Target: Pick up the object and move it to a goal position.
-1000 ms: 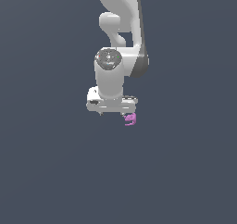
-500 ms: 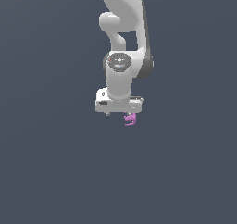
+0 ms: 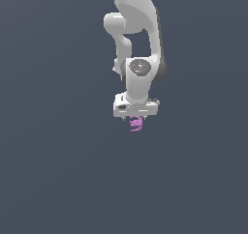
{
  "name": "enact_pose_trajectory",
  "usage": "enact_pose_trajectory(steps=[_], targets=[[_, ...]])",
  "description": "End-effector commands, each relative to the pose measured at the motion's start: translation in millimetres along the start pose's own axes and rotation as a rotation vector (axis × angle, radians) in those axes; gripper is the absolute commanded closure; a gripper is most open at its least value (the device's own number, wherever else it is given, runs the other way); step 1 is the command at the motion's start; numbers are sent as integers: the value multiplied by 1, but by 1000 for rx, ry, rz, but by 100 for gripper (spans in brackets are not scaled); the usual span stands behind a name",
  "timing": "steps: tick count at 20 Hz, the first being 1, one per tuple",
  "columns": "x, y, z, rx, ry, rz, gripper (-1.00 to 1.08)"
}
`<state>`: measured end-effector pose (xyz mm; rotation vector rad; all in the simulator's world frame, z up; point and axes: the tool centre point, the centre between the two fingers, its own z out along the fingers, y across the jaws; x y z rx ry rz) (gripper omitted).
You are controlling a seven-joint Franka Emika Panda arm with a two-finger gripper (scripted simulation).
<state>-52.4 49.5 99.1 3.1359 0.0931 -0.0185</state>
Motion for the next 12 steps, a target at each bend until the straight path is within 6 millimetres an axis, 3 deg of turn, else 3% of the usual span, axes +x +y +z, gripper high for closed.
enact_pose_trajectory(steps=[1, 12], targets=[[-5, -8, 5, 2, 7, -10, -92], [-9, -15, 14, 4, 10, -19, -92]])
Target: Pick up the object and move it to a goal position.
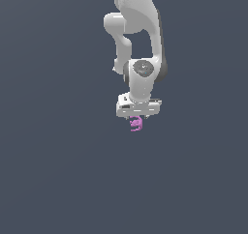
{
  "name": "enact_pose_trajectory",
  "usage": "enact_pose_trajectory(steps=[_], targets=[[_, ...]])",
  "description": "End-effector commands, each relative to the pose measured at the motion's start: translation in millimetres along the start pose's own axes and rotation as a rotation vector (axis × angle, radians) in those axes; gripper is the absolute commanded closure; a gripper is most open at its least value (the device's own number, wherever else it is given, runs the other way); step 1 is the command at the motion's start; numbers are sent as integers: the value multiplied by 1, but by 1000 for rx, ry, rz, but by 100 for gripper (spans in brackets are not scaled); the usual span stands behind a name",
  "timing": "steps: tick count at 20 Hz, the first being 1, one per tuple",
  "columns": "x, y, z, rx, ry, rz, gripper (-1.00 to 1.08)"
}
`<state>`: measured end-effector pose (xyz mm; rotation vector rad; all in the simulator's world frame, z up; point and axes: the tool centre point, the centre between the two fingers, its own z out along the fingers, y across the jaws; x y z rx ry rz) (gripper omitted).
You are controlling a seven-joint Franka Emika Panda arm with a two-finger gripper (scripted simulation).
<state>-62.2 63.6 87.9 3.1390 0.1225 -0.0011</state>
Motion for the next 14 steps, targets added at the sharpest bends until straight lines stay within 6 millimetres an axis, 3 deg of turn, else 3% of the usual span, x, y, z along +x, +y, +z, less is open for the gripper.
enact_pose_trajectory(steps=[1, 9, 14], targets=[[-1, 0, 6, 0, -1, 0, -92], [-2, -1, 41, 0, 0, -1, -92], [-1, -1, 48, 0, 0, -1, -92]])
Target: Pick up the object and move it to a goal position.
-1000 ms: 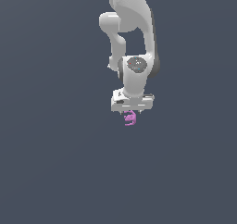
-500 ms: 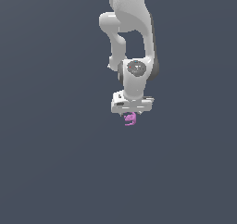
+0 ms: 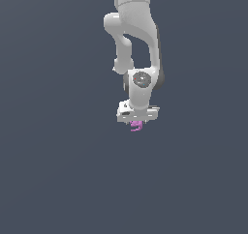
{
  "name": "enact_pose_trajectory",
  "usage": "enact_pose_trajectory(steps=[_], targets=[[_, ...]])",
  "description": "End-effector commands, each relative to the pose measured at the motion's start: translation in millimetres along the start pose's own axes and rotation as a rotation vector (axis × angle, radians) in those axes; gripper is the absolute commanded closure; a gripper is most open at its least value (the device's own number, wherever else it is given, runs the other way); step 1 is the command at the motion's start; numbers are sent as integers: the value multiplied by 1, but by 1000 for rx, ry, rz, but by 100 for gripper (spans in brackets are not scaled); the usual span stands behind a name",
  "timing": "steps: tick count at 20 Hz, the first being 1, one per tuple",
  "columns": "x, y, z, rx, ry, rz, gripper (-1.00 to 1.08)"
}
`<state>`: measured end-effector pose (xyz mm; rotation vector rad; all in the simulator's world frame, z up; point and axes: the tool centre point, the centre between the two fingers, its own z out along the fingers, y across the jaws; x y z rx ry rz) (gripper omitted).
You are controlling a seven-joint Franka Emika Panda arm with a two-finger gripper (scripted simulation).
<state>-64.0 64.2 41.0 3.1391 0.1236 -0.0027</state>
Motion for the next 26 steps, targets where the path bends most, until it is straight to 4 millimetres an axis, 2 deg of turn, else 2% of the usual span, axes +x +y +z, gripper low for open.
enact_pose_trajectory(steps=[1, 10, 16, 21, 26], targets=[[1, 0, 1, 0, 1, 0, 108], [1, 0, 1, 0, 1, 0, 108], [0, -3, -6, 0, 2, -1, 108], [-1, -11, -26, 0, 2, -1, 108], [-3, -25, -59, 0, 2, -1, 108]])
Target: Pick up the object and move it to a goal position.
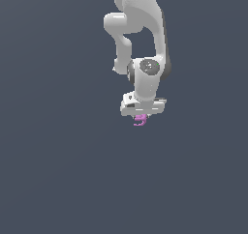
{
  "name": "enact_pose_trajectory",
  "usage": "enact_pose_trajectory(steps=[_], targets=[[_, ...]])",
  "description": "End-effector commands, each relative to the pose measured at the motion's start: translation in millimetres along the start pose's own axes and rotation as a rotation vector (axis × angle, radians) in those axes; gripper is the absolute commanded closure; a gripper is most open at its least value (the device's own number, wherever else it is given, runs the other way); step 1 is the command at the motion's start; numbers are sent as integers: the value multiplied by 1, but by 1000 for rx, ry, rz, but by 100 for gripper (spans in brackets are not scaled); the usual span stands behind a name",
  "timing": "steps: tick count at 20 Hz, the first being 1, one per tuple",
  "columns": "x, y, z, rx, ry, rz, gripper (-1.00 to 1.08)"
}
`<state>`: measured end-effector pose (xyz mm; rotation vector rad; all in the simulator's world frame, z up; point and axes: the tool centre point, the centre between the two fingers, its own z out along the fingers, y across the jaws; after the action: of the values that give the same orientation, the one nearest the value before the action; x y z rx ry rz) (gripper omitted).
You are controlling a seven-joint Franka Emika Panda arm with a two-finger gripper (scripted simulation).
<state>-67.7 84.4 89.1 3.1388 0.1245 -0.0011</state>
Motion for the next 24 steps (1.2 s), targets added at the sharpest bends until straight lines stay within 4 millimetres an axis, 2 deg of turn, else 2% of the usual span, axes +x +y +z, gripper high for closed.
enact_pose_trajectory(steps=[1, 24], targets=[[-1, -8, -20, 0, 1, 0, 108], [-8, -105, -258, -1, 1, -1, 108]])
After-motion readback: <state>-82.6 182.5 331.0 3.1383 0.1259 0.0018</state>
